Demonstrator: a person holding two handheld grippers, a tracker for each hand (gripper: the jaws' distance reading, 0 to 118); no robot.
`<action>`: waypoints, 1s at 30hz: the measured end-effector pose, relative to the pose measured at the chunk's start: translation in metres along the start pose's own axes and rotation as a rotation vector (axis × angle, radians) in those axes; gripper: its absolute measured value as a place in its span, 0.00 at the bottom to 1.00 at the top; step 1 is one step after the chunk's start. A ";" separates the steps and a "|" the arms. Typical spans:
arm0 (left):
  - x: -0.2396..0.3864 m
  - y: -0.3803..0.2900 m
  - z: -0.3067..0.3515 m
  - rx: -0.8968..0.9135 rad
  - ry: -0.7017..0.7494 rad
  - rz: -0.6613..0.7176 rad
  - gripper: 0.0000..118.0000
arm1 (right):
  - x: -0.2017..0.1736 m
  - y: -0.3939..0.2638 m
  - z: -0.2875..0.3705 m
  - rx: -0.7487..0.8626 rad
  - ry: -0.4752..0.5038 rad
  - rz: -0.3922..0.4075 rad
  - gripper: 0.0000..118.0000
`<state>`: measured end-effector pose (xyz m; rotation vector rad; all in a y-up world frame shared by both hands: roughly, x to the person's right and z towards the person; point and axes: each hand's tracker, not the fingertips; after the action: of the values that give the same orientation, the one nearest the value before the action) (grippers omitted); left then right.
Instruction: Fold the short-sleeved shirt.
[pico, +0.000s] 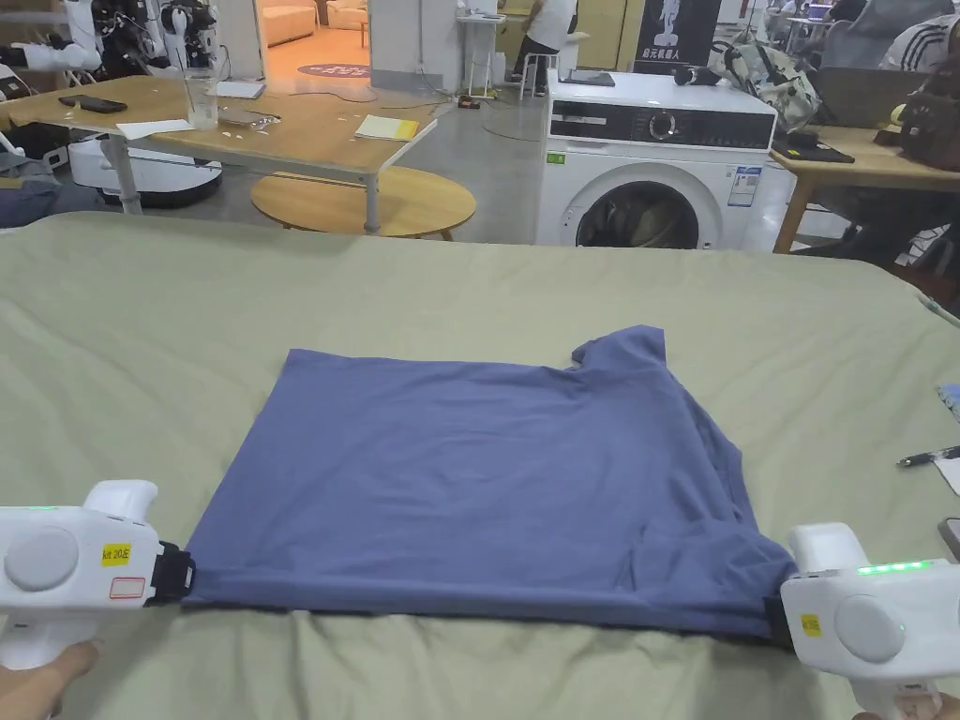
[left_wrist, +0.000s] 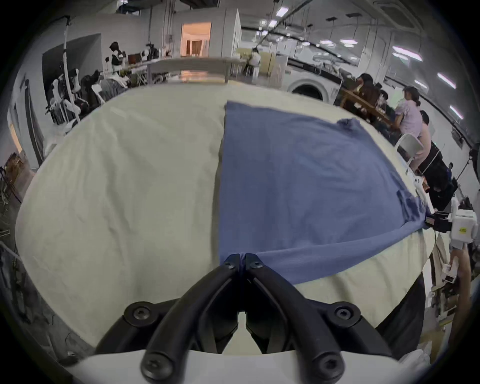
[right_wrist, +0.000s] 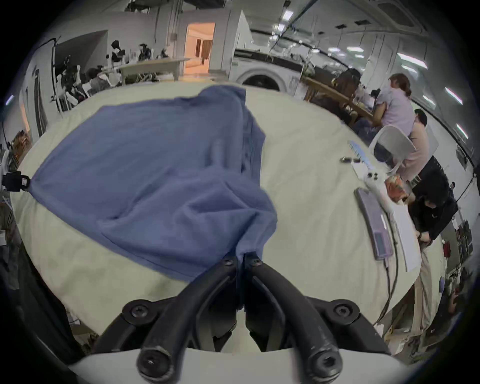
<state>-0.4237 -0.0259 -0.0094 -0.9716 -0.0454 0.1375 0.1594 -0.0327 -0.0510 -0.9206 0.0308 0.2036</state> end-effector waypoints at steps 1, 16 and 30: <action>-0.001 -0.001 -0.006 -0.012 -0.002 0.003 0.00 | 0.000 -0.001 -0.004 -0.011 0.005 -0.002 0.00; 0.047 0.023 0.040 0.369 -0.023 -0.042 0.34 | -0.048 0.047 0.064 0.375 -0.042 -0.072 0.47; 0.091 0.018 0.055 0.595 0.113 -0.084 0.00 | -0.102 0.049 0.080 0.681 -0.025 -0.174 0.00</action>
<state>-0.3406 0.0418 0.0051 -0.3816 0.0569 0.0142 0.0451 0.0429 -0.0294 -0.2392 -0.0046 0.0336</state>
